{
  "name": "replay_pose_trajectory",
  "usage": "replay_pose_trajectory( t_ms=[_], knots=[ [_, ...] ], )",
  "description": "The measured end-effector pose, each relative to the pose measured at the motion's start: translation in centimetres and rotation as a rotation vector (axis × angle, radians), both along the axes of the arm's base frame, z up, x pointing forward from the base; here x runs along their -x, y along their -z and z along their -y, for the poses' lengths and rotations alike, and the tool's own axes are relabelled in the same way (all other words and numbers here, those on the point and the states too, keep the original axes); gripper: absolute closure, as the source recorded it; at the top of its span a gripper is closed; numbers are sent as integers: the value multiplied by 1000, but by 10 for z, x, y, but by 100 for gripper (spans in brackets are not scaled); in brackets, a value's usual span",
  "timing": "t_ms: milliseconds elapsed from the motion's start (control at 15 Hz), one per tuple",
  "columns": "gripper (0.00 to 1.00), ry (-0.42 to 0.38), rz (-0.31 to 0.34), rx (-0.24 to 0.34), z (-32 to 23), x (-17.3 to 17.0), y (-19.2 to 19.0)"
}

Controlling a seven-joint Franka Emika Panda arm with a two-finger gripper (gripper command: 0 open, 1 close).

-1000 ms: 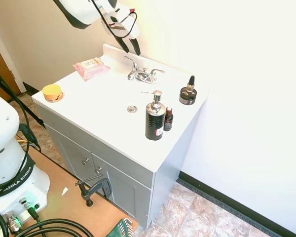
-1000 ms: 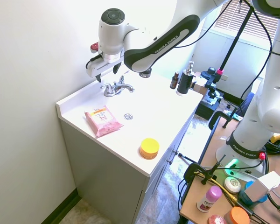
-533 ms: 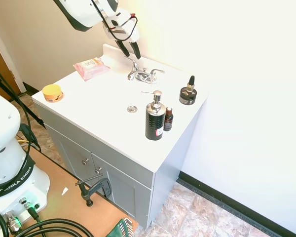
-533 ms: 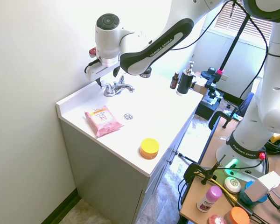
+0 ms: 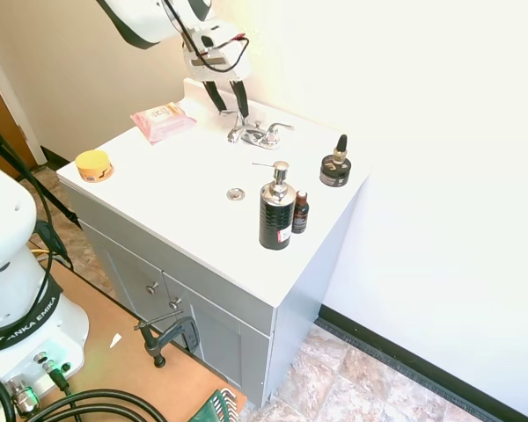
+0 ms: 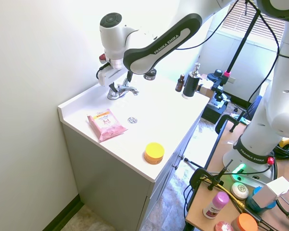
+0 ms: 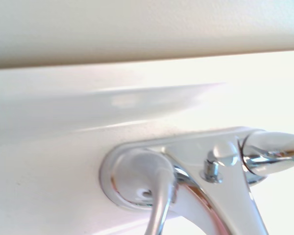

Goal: Turn on the hot water

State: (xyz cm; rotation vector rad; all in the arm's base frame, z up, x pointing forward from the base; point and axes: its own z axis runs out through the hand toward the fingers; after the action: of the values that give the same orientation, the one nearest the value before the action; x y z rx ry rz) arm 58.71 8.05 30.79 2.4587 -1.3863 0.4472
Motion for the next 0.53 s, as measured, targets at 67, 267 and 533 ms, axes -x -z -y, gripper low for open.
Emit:
replay_pose_trajectory(
  t_ms=[67,267,533],
  knots=[
    [0,7,-5,5,5,2,-1],
    [0,26,-12,15,16,5,0],
    [0,32,-17,5,17,5,-1]
  ],
)
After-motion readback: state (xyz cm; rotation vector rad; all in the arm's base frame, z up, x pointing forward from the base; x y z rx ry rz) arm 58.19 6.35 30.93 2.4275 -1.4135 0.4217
